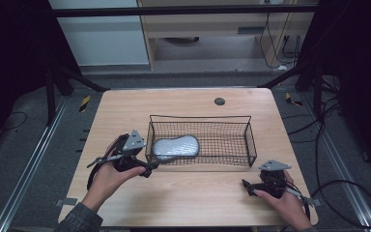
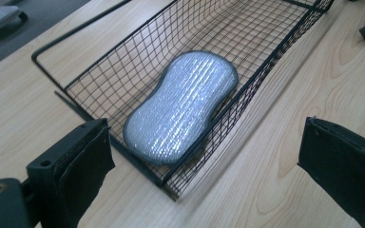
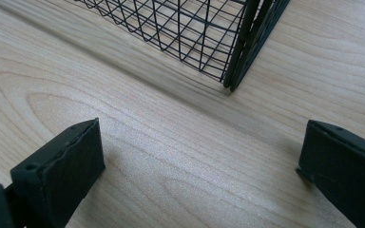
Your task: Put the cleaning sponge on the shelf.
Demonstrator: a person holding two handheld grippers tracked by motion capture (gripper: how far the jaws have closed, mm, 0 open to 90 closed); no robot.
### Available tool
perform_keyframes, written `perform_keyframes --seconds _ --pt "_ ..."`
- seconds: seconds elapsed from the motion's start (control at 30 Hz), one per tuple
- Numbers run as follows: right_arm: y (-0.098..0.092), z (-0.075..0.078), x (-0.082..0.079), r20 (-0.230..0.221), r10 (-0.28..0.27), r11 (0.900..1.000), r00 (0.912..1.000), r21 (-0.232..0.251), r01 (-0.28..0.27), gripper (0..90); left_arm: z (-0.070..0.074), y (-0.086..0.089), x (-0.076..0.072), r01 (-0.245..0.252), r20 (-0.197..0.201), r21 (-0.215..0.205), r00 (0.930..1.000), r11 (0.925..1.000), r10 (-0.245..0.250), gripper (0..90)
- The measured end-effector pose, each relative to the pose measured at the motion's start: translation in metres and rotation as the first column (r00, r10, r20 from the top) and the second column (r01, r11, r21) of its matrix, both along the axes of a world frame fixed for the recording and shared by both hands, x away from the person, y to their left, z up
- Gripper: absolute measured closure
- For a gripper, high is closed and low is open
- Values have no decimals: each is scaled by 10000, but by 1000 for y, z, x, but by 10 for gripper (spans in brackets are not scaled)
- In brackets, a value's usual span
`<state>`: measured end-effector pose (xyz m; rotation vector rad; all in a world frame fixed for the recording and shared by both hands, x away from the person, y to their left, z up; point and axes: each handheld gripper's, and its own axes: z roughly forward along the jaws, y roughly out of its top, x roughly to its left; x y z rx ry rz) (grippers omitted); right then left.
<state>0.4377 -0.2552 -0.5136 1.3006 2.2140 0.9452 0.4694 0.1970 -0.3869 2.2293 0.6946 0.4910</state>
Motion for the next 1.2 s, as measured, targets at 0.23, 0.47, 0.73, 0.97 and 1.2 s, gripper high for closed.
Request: perform_keyframes --seconds 0.23,0.47,0.73,0.97,1.2 --pt "0 0 0 -7 12 10000 10000 9 -12 13 -14 20 -5 -419 -222 -209 9989 9989 414 31" --pt "0 0 0 7 13 10000 10000 3 -13 13 -33 39 -9 -841 -596 -117 9947 9964 832 30" --pt "0 0 0 3 4 10000 10000 1 -4 13 -56 66 -6 -1572 -1059 -83 9822 9875 1554 31" --pt "0 0 0 4 -3 10000 10000 -1 3 13 -71 88 2 -2253 -1323 -26 9658 9743 2230 34" --pt "0 0 0 5 -2 10000 10000 -2 2 13 -84 103 10 -2843 -1511 115 9472 9587 2828 35"
